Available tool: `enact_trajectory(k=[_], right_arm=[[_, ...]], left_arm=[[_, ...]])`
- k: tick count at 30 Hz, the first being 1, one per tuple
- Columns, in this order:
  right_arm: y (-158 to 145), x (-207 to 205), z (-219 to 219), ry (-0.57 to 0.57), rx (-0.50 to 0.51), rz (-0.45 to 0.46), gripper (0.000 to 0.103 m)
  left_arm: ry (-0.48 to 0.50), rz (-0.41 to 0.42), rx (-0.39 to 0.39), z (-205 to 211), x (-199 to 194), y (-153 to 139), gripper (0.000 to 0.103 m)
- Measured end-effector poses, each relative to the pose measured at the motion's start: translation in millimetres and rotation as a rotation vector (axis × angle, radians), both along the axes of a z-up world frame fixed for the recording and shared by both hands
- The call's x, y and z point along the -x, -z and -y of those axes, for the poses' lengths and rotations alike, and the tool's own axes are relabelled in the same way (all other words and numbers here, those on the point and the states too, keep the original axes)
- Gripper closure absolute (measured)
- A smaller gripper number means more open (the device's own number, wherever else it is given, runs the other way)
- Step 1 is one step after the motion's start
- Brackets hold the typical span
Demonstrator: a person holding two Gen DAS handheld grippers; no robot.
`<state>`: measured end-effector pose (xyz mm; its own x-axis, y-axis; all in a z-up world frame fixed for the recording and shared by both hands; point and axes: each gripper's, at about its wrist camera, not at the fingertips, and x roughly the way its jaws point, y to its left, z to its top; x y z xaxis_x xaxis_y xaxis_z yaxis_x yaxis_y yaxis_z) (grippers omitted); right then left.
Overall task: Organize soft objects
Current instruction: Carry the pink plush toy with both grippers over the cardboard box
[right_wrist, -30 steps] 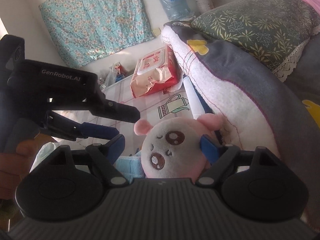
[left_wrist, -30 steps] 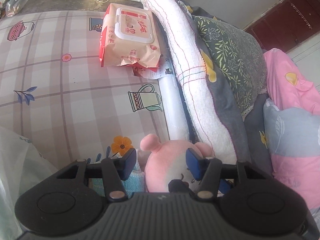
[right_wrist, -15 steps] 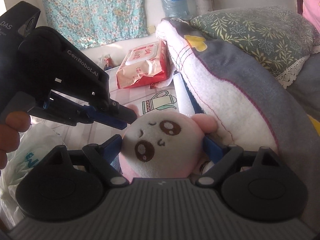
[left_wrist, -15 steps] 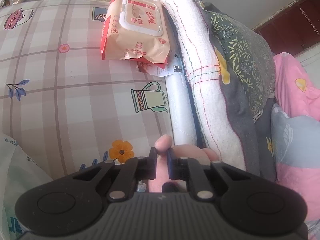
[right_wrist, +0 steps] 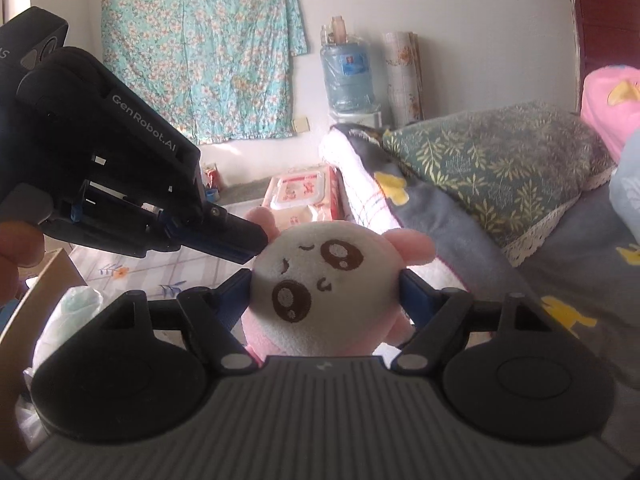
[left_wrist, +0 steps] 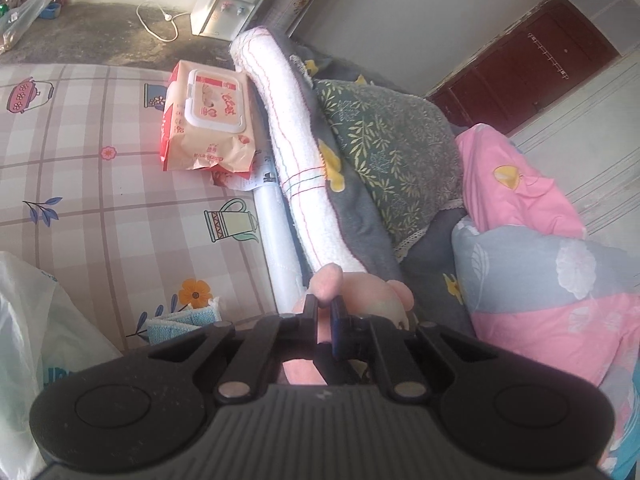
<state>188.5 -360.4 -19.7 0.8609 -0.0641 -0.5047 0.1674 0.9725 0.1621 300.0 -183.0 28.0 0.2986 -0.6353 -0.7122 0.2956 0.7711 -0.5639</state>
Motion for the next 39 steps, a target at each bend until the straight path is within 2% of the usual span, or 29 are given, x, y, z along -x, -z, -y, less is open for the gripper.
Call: enact_trajectory(k=[6,11,16,21,25,29,33,39], right_arm=[[-54.7,36.8,-30.9,-0.047,-0.03,0.094,0.025],[-92.9,57.0,-75.4,-0.137,-0.064,0.144,0.025],[-121.6,64.2,-136.6,-0.291,-0.153,0.157,0.025],[-145.2,62.4,-231.6,-0.491,-0.252,0.112,0.025],[-146.9,47.7,-318.0,-0.641,-0.315,0.03,0.025],[-129.1,33.9,-398.7,-0.728,-0.329,-0.077,0.025],[-90.9,20.4,-472.6,-0.751,-0.309,-0.193,0.025],[-30.7,-3.3,-512.5,-0.705,-0.333,-0.346,0.025]], left_arm=[[-0.02,0.088,0.064,-47.0,43.9,-55.0,0.096],[-0.082,0.162,0.09,-104.7,82.8,-93.2,0.096],[-0.212,0.233,0.104,-191.0,125.0,-122.7,0.096],[-0.376,0.293,0.071,-280.3,164.4,-134.1,0.096],[-0.524,0.282,0.03,-357.2,184.8,-126.0,0.096],[-0.633,0.208,-0.03,-416.5,181.2,-97.6,0.096],[-0.695,0.122,-0.087,-452.3,163.0,-57.7,0.096],[-0.715,0.004,-0.138,-475.9,135.7,-1.1,0.096]])
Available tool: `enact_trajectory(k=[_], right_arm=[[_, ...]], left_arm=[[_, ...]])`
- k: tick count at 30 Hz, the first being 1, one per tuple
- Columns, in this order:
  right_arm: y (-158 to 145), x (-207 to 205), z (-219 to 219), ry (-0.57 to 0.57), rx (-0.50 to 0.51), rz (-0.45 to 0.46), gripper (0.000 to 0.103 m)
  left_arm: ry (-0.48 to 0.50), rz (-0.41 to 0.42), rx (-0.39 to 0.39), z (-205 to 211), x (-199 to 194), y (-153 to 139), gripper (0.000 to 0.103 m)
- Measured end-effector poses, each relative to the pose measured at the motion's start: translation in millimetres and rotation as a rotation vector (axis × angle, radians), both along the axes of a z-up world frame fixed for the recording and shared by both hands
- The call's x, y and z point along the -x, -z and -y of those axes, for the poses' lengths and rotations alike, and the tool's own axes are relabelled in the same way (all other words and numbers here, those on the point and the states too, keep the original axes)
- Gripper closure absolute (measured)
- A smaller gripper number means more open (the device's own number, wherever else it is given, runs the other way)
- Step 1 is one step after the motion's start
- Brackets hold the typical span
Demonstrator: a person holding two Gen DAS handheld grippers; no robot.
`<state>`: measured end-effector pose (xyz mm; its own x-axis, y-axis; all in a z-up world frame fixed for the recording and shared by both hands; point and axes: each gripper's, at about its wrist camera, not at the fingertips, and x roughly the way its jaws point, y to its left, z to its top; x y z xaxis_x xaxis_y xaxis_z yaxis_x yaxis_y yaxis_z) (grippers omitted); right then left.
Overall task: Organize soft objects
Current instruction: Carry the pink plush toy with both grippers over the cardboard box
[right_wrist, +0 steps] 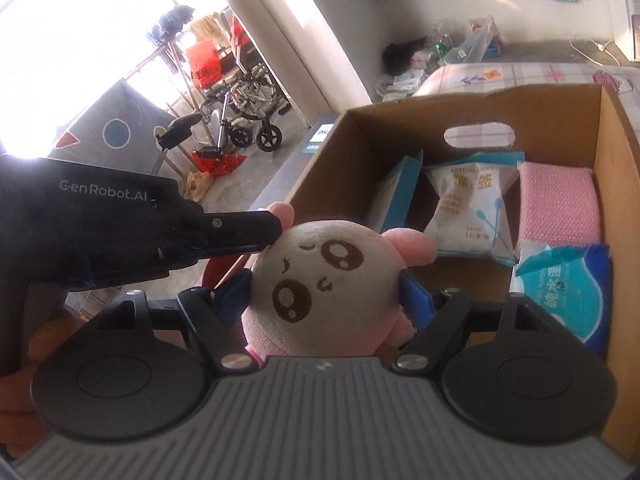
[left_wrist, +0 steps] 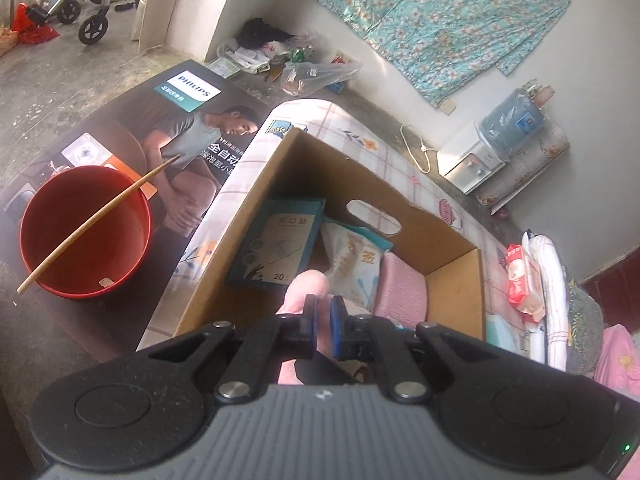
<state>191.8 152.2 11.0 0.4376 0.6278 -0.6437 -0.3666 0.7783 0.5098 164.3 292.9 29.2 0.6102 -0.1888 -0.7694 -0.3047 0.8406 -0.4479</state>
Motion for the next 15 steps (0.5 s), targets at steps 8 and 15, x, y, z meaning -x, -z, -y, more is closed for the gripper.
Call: enact_trajectory(k=[8,15], right_arm=[[42.2,-27.5,-2.0,0.052,0.033,-0.101,0.024],[46.3,-39.8,6.9,0.119,0.129,-0.053,0.022]], left_arm=[[0.042,-0.056,0.008,2.9,-22.1,28.6,0.096],[0.093,-0.077,0.008,18.4,-40.6,37.1,0.096]])
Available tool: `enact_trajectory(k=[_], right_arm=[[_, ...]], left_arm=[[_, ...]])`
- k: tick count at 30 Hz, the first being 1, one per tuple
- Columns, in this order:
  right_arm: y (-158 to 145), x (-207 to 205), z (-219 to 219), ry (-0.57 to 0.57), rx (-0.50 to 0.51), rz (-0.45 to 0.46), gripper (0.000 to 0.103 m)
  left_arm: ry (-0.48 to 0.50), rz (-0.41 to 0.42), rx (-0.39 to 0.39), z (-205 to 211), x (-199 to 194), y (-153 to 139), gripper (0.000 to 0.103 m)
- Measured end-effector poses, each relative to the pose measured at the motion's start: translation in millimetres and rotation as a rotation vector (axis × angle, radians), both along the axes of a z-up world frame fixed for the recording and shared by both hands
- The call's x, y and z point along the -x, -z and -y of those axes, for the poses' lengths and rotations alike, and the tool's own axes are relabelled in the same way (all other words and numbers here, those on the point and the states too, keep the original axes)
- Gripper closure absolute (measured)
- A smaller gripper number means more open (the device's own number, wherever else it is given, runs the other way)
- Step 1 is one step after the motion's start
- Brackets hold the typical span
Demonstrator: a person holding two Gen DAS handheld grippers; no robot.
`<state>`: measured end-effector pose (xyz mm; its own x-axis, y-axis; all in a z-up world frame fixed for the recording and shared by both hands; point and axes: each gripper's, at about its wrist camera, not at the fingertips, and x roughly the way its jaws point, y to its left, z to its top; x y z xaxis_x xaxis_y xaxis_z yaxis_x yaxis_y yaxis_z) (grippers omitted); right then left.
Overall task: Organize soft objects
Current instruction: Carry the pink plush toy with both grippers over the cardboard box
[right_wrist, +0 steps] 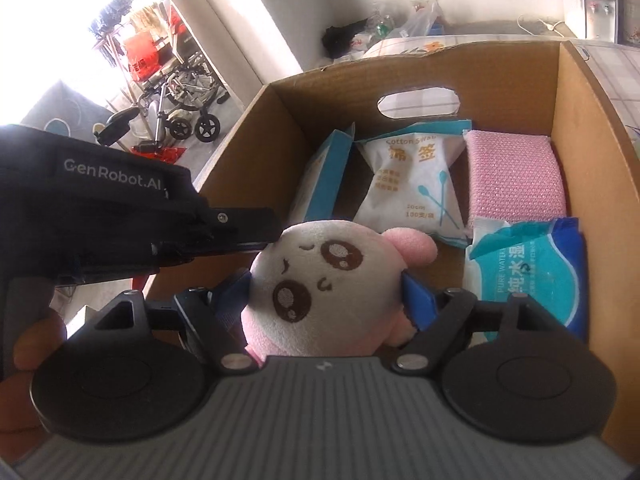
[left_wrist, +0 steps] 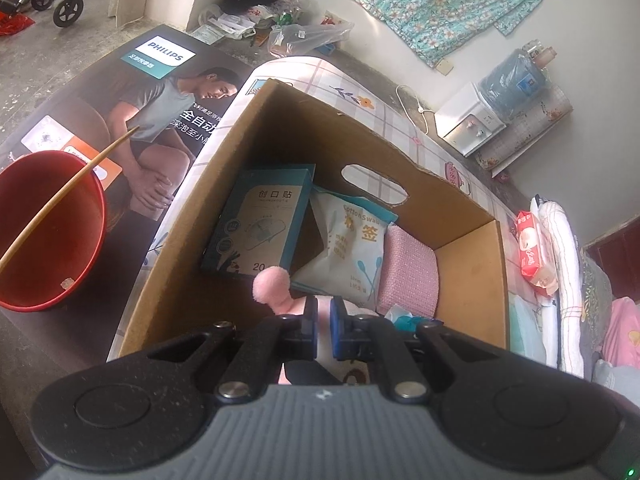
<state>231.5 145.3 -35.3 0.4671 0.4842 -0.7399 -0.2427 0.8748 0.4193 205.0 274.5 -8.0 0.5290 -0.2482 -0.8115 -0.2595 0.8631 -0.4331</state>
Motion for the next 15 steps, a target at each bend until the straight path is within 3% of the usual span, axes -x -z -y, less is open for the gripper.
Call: enact_trajectory(k=[6,15], right_arm=[[14.2,2.9,8.6,0.017,0.03,-0.051,0.018],[10.5,3.9,16.4,0.018,0.057,-0.014,0.02]], left_arm=[[0.021,-0.063,0.017,1.9,-12.3,20.0,0.096],[0.017,-0.062,0.023,-0.6,-20.1,25.0,0.096]])
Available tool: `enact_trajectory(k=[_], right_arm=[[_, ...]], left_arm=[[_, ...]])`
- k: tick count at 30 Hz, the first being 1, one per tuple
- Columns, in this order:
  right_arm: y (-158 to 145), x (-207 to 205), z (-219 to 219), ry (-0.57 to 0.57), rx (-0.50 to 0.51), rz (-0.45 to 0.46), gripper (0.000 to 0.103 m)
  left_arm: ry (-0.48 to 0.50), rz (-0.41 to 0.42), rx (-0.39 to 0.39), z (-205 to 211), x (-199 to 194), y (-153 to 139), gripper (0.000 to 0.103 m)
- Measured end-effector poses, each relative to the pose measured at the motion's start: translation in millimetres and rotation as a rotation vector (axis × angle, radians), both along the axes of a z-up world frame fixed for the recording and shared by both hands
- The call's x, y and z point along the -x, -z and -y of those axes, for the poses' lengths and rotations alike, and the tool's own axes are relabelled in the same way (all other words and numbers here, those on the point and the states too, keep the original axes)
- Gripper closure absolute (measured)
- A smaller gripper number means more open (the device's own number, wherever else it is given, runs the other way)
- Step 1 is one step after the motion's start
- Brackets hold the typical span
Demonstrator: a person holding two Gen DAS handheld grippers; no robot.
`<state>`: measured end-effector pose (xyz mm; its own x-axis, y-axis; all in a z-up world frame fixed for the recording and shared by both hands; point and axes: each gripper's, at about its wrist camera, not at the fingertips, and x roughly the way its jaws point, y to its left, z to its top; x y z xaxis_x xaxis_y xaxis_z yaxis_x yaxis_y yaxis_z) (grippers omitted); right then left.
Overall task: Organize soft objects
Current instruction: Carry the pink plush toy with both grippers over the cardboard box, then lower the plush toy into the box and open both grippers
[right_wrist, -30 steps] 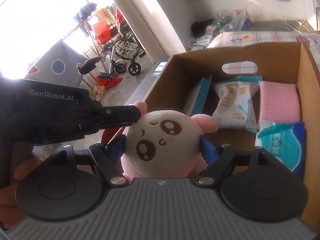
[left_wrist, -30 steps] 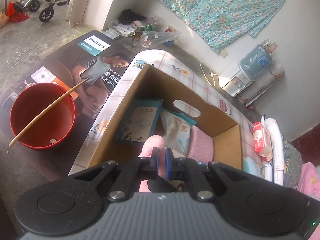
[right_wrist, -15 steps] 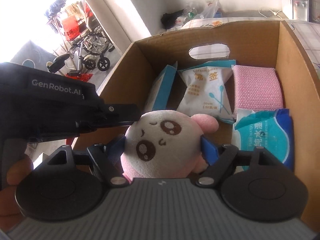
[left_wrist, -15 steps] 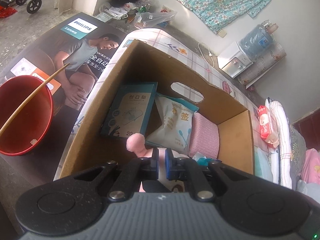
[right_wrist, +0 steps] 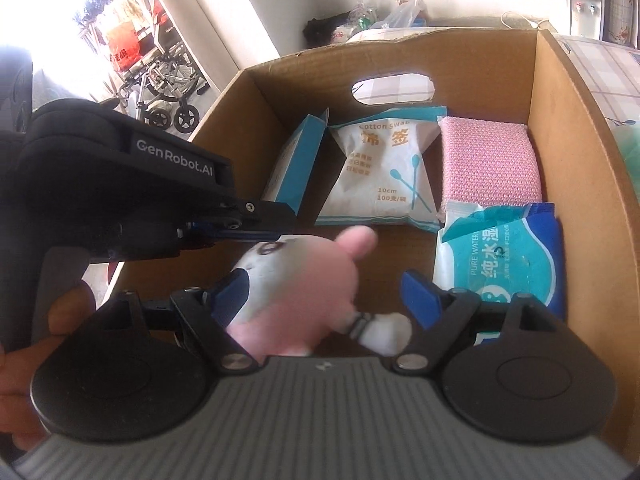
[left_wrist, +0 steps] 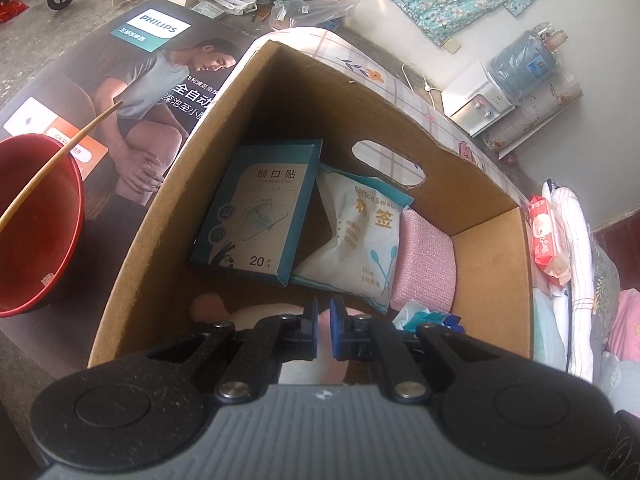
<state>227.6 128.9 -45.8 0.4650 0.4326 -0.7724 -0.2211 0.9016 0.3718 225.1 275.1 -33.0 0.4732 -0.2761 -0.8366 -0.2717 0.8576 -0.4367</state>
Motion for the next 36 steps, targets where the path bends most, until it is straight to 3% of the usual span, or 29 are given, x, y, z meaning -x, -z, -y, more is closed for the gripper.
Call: enact_trajectory(k=[7,12,14,18,20,23,28,33,36], right_arm=[[-22.7,12.2,14.9,-0.016,-0.002,0.068,0.02],[-42.4,25.6,39.4,-0.015,-0.021,0.118,0.02],[-50.8,32.9,51.6,-0.011,-0.038,0.138,0.02],[-66.5,52.5,77.9,0.002,-0.11,0.169,0.019],[-72.0,64.9,90.9,0.012,-0.148,0.185,0.019],[-78.0,83.1,105.0,0.026,-0.176,0.203,0.019],[-82.3,107.4,127.3,0.063,-0.202,0.222,0.018],[-80.2,116.8,151.2,0.124,-0.226,0.221,0.018],[-80.5,121.0,164.1,0.146,-0.237,0.221,0.018]], left_arm=[[-0.005,-0.003,0.02,-6.1,1.2,-4.0,0.092],[0.0,-0.01,0.009,-9.4,17.0,-11.6,0.068],[0.004,-0.018,0.013,-9.5,22.4,-12.8,0.053],[0.024,-0.036,0.024,-2.8,28.4,-11.1,0.037],[0.032,-0.065,0.038,3.4,26.8,-5.5,0.022],[0.019,-0.117,0.028,13.1,22.1,5.2,0.015],[0.0,-0.123,-0.053,26.2,14.4,10.9,0.007],[0.003,-0.134,-0.157,35.1,4.8,17.0,0.006],[0.009,-0.163,-0.166,33.2,1.8,16.3,0.008]])
